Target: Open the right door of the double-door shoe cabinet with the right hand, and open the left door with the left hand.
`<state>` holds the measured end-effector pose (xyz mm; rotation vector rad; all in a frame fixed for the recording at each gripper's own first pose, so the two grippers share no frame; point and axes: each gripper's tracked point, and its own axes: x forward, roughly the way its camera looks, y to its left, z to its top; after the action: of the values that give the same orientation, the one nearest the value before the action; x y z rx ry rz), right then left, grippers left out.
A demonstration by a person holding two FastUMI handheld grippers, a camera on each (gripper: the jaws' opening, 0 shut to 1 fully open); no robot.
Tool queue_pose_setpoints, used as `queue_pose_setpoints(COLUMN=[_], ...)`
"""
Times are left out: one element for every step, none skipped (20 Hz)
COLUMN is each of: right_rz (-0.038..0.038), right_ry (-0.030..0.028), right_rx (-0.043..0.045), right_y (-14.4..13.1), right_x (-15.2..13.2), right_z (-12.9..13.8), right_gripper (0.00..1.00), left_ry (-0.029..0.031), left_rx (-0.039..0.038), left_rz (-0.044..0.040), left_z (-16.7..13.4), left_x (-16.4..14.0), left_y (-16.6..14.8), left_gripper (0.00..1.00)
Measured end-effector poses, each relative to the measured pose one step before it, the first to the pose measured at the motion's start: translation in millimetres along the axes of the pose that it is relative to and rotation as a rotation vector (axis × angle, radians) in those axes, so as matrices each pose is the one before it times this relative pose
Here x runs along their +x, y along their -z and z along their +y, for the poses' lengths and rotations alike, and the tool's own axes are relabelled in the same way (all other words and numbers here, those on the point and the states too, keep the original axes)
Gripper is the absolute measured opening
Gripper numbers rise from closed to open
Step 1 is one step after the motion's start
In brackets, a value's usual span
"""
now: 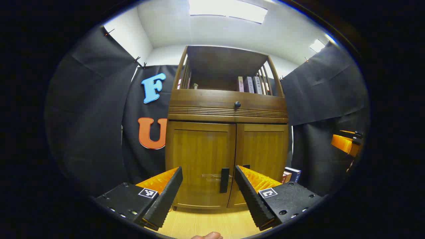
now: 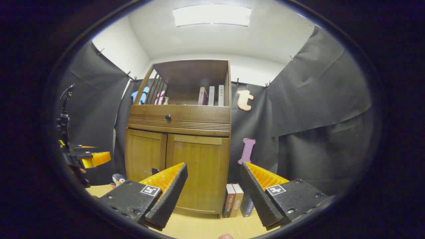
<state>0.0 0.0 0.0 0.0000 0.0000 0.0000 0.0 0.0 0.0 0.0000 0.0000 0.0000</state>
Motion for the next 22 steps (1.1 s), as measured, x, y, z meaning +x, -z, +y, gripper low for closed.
queue_pose_setpoints(right_rz=[0.00155, 0.00294, 0.00335, 0.00423, 0.00325, 0.00357, -0.00067, -0.00188, -0.00181, 0.00146, 0.00341, 0.00542, 0.00707, 0.01081, 0.00794, 0.00391, 0.00176, 0.00311, 0.00234, 0.00119, 0.00184, 0.00371], right_ry=[-0.00252, -0.00453, -0.0025, -0.0037, -0.00509, -0.00356, -0.00613, -0.00382, -0.00375, -0.00312, 0.0047, 0.00624, 0.00461, 0.00076, -0.00196, -0.00066, -0.0033, -0.00567, -0.00732, -0.01049, -0.00769, -0.00718], right_rx=[0.00026, 0.00086, 0.00124, 0.00156, 0.00324, 0.00392, 0.00633, 0.00527, 0.0061, 0.00057, -0.00192, -0.00123, 0.00111, 0.00153, -0.00065, -0.00356, -0.00587, -0.00788, -0.00665, -0.00804, -0.01004, -0.01016], right_y=[2.79, 1.29, 2.0, 1.71, 1.75, 0.57, -0.23, -0.89, 0.93, 0.79, -0.19, 0.67, -0.1, 1.31, -0.77, -1.53, -1.23, 0.68, 0.88, 2.28, 3.56, 4.04], right_x=[1.55, 1.44, 2.63, 1.89, 0.94, 1.17, 1.24, 1.56, 1.56, 1.69, 2.91, 2.7, 2.84, 2.26, 2.51, 2.5, 2.36, 2.09, 2.01, 1.94, 3.06, 4.16], right_z=[1.1, 2.01, 1.3, 0.12, 0.34, -0.52, 1.04, 0.72, 0.5, 1.05, -0.23, -0.49, 1.39, 2.63, 3.16, 3.42, 3.9, 4.02, 5.41, 5.4, 3.94, 4.04], right_gripper=[1.0, 1.0, 1.0, 1.0, 1.0, 1.0, 1.0, 1.0, 1.0, 1.0, 1.0, 1.0, 1.0, 1.0, 1.0, 1.0, 1.0, 1.0, 1.0, 1.0, 1.0, 1.0], left_ry=[0.00905, -0.00076, -0.00664, -0.00017, -0.00034, -0.00454, -0.00612, -0.00839, -0.00723, -0.00283, -0.00083, 0.00607, 0.00353, 0.00408, 0.00772, 0.01251, 0.01399, 0.00422, -0.01108, -0.01144, -0.00769, -0.00875], left_rx=[0.01431, 0.01591, 0.01177, 0.00653, 0.00021, 0.0004, 0.00245, 0.00681, 0.00527, 0.00278, -0.00505, -0.00674, -0.0113, -0.01089, -0.01501, -0.02434, -0.02573, -0.01411, 0.0074, 0.01945, 0.0234, 0.01431], left_rz=[-0.00299, -0.0034, -0.00602, -0.00527, -0.00464, -0.00249, -0.00073, 0.0021, 0.00592, 0.00615, 0.00641, 0.00971, 0.01003, 0.01157, 0.01489, 0.01981, 0.02142, 0.01649, 0.00497, 0.00098, -0.00291, -0.00782], left_z=[-6.9, -2.25, -1.41, -1.68, -2.28, 0.63, 0.4, 3.08, 2.44, 0.73, 1.5, 0.52, 1.34, 1.59, 0.51, 1.26, -0.34, 2.65, 4.95, 3.91, 1.82, 0.07], left_x=[0.14, 1.35, 0.52, 1.32, 0.87, 0.58, 0.3, 0.37, 0.16, 0.61, 1.47, 0.62, 1.4, 2.9, 3.24, 4.33, 3.64, 2.89, 2.62, 2.14, 1.71, 3.26], left_y=[-1.29, -1.89, -1.98, -2.65, -2.55, -1.24, -0.86, -0.34, -0.62, 0.58, -0.08, -0.74, -0.58, -0.26, 1.59, 1.52, 3.14, 1.28, 0.99, 1.89, 2.46, 1.11], left_gripper=[1.0, 0.95, 0.95, 0.96, 0.95, 0.96, 1.0, 1.0, 0.96, 1.0, 1.0, 1.0, 0.96, 0.96, 0.96, 1.0, 1.0, 0.97, 0.97, 0.97, 0.96, 0.95])
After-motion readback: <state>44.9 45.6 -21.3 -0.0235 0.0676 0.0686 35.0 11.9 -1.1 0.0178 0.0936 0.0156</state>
